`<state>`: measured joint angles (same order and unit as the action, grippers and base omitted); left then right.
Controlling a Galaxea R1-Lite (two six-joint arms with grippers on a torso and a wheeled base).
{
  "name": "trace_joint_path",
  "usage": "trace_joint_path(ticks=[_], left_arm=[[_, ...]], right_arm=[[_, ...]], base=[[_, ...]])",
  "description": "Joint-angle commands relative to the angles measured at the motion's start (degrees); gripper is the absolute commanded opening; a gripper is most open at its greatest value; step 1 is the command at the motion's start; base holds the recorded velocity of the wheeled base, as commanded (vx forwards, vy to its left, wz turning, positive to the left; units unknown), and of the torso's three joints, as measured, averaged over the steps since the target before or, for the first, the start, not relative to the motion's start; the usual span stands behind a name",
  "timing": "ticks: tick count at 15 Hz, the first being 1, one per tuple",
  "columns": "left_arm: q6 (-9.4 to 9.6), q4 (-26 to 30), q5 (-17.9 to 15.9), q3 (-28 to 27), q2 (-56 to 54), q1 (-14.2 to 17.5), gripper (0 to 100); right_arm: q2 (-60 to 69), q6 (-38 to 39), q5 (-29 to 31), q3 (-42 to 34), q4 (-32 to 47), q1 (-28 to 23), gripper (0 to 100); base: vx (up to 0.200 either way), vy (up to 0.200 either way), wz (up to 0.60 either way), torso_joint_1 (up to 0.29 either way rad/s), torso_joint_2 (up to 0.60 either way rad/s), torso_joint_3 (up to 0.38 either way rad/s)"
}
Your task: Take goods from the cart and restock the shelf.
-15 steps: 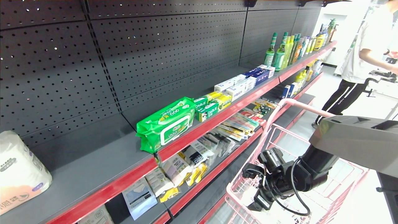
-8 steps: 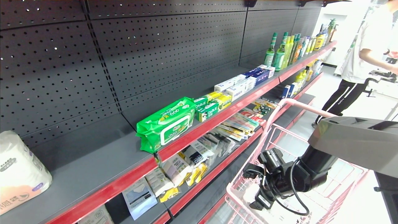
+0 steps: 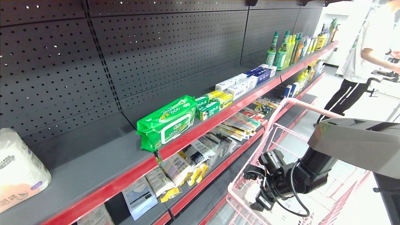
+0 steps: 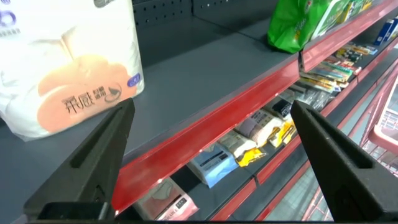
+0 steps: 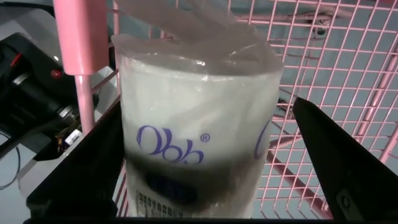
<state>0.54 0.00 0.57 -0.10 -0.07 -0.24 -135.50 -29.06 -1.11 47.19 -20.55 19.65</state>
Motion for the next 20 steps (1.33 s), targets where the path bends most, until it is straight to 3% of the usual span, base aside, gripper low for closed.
trace_joint_path(ticks=[1, 20], left_arm=[[-0.01, 0.0, 0.04, 0.01, 0.07, -0.02, 100], [-0.01, 0.0, -0.05, 0.01, 0.07, -0.02, 100]], right_arm=[[-0.03, -0.21, 0.14, 0.1, -0.01, 0.04, 100], [-0.2, -1.88, 2.16, 0.53, -0.01, 0.04, 100]], base=[[0.0, 0.0, 0.0, -0.139, 0.33, 0.188], [0.0, 0.0, 0.0, -0.012, 0.03, 0.019]])
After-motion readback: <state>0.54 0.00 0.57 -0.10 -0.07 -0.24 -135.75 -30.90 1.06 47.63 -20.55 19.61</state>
